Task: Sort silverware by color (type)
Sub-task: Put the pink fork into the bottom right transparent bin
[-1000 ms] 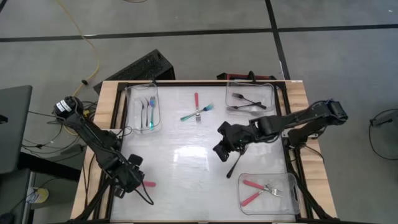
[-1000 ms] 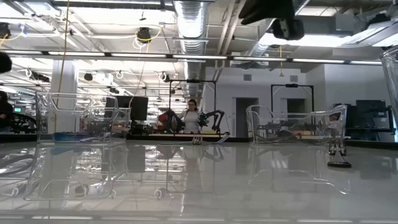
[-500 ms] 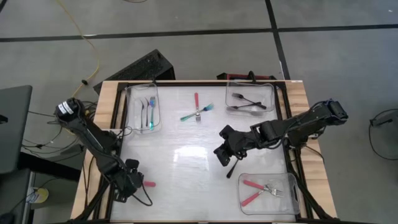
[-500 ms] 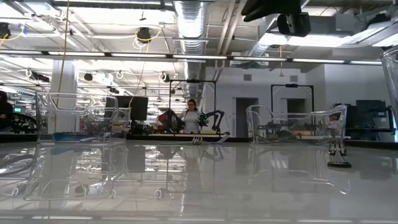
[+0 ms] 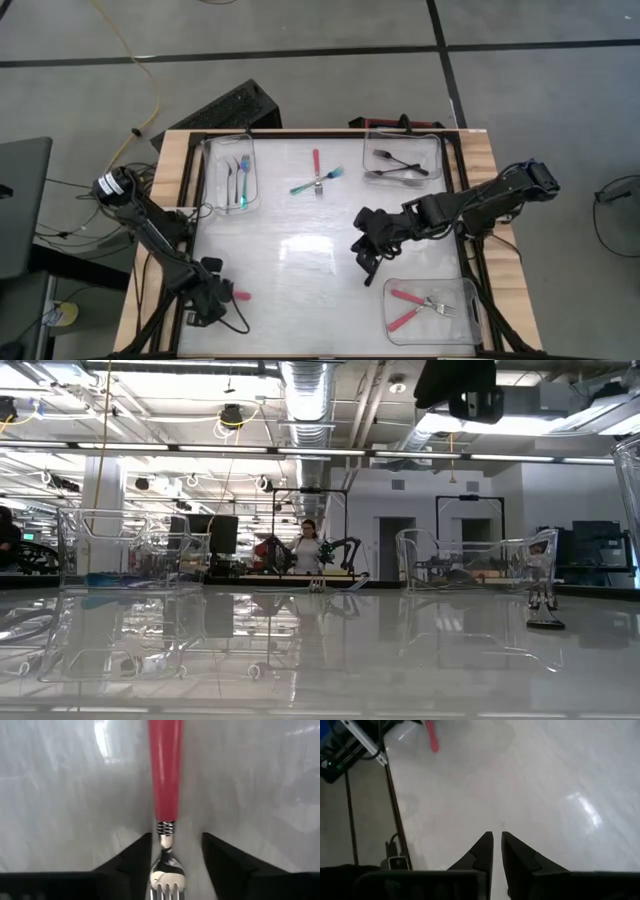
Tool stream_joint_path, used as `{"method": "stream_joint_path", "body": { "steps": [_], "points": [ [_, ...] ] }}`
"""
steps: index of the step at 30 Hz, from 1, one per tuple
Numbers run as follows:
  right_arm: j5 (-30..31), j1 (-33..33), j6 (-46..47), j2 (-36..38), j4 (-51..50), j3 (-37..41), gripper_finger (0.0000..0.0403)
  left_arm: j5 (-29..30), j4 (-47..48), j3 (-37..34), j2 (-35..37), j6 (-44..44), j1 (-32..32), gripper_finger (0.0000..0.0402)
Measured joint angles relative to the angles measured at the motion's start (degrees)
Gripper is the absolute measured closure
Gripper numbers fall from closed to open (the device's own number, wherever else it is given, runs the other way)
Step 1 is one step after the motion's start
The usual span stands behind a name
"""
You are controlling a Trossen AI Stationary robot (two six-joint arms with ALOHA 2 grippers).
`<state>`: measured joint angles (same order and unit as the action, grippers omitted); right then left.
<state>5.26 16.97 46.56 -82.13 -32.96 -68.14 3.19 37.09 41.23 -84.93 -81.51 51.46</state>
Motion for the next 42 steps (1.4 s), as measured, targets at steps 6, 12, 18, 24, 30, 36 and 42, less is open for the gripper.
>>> {"method": "stream_joint_path", "body": {
  "steps": [6, 12, 18, 24, 30, 36, 42],
  "points": [
    [-4.10, 2.15, -0.12, 0.00, -0.06, 0.00, 0.0341, -0.07, 0.23, 0.08, 0.83, -0.61, -4.32, 0.0383],
    [-3.61, 9.43, -0.36, 0.00, -0.07, 0.00, 0.0341, 9.04, -3.79, 5.74, 1.12, 5.01, -11.85, 0.0388],
    [4.02, 15.36, 0.80, 0.00, 0.58, 0.00, 0.0341, 16.35, -16.37, 13.40, 1.25, 18.79, -20.67, 0.0395],
    [13.33, 15.51, -2.37, 0.00, 4.50, -0.02, 0.0340, 15.65, -31.66, 15.37, 1.19, 29.33, -26.80, 0.0394],
    [18.59, 14.32, -16.04, 0.00, 14.73, -0.02, 0.0305, 17.26, -36.76, 15.26, 1.16, 32.96, -29.28, 0.0394],
    [21.64, 13.00, -22.18, 0.00, 19.89, -0.02, 0.0192, 17.30, -39.85, 15.23, 1.18, 35.41, -29.60, 0.0394],
    [21.63, 11.89, -24.18, -0.21, 21.94, -0.02, 0.0082, 16.82, -41.91, 15.23, 1.18, 36.71, -29.57, 0.0394]
  ]
}}
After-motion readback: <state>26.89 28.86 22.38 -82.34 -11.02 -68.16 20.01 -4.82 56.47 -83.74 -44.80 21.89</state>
